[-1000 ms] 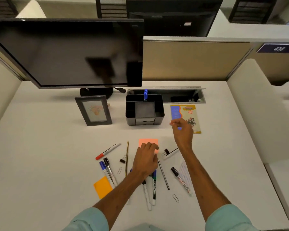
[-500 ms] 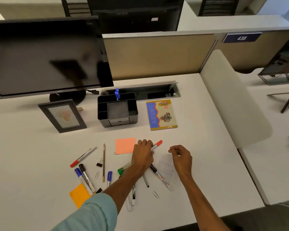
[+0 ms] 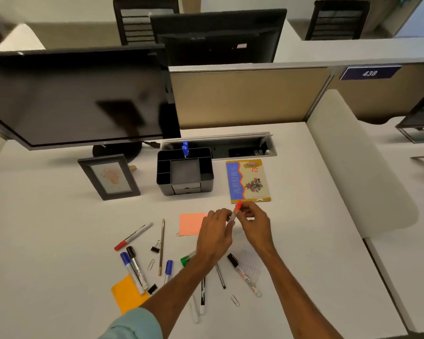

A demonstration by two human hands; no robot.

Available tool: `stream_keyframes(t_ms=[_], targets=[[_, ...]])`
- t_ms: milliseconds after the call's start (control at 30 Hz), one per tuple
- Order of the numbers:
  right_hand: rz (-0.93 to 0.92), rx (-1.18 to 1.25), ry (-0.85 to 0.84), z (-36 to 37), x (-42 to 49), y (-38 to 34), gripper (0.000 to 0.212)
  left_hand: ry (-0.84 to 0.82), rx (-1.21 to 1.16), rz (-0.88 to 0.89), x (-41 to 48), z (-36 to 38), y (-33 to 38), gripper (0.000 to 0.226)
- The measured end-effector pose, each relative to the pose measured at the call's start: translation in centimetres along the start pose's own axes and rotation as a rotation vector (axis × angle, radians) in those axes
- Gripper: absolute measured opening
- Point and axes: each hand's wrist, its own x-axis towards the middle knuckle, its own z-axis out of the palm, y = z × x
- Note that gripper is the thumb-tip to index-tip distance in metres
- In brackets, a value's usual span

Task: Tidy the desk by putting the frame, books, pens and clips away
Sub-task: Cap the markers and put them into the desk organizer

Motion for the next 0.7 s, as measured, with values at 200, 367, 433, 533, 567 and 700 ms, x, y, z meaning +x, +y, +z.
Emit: stream_keyframes(t_ms=[200,367,433,533,567,700], targets=[[-0.197,-0.011,0.054,2.9,4.3,-6.9,0.018,0.122,-0.121,-0.101,1.1,-3.3,-2.5,0.036],[-0.363,0.049,0.090,4.5,10.1,-13.5,0.015,0.083,-0.040,-0.076,1.1,-4.7,-5.3,0.034],[-0.388,0.048,0.098,6.0,12.4,-15.3,0.015,0.052,-0.026,-0.065,1.1,-5.0,-6.5,0.035],[-0.378,-0.028,0.107,8.7,15.2,-16.6,0.017,-0.005,-0.005,-0.078,1.2,-5.4,-8.1,0.039],[-0.371,-0.049,0.100,9.5,16.0,-16.6,0.017,-0.022,-0.003,-0.087,1.3,-5.4,-8.6,0.040],[-0.321,-0.186,0.062,12.2,18.2,-15.5,0.017,-0.063,-0.015,-0.097,1.3,-5.3,-9.6,0.039]])
